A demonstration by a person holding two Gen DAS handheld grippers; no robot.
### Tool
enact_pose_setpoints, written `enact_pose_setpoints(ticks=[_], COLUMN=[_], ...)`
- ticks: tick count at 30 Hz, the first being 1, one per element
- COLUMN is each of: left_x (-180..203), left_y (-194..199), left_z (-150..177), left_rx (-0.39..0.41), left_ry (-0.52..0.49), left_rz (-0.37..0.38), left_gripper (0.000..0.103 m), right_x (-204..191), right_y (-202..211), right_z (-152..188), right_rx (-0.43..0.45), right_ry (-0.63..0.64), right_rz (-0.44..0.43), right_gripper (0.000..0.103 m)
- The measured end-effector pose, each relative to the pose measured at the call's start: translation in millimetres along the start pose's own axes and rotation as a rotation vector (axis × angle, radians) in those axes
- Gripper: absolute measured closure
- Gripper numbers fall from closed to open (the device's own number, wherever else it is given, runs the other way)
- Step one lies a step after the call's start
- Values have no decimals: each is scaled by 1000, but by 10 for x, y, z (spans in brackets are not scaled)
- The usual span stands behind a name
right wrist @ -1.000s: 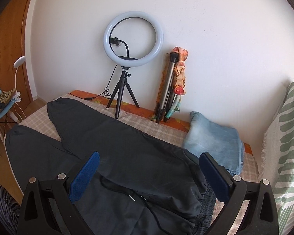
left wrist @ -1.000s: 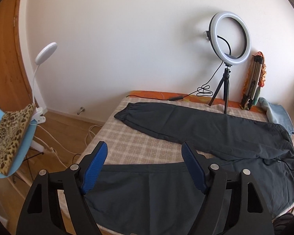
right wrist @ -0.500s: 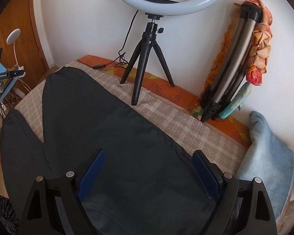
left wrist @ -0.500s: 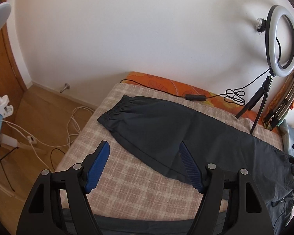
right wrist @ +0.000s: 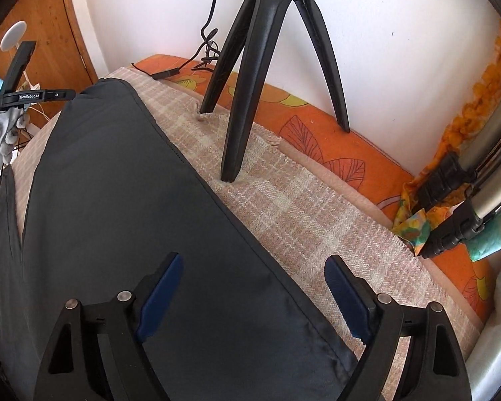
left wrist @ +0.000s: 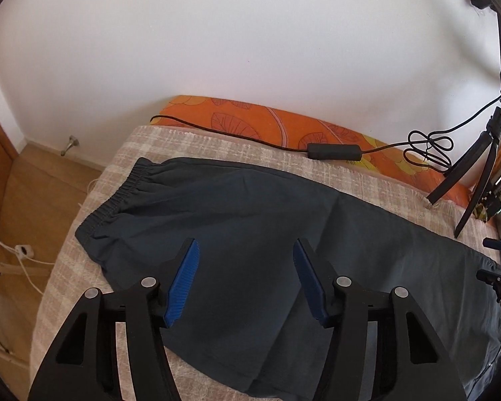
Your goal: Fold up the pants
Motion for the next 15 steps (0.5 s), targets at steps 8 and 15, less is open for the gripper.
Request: enact_pose_setpoints(ticks=[8,15], left_x=[-20,-114], left_y=[-234,-289], left_z=[28,-120], left_rx=[-31,-52], left_ry=[25,164], left_rz=[-9,26], left_gripper=[45,35], right_x=[-210,-725], right_y=[36,613], right_z=[53,128], right_rx=[-5,127], right_ry=[-24,30], right_rz=[-132,-156], right_gripper=[81,100])
Point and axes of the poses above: each gripper's, at about its wrist camera, not at the fingertips, and y roughly against the way its jaws point, x to its right, z to its underside, the point moved 7 cm from there along -y, roughly the way its jaws point, and after that the axes turned 2 degrees about y, right-handed, at the moved point
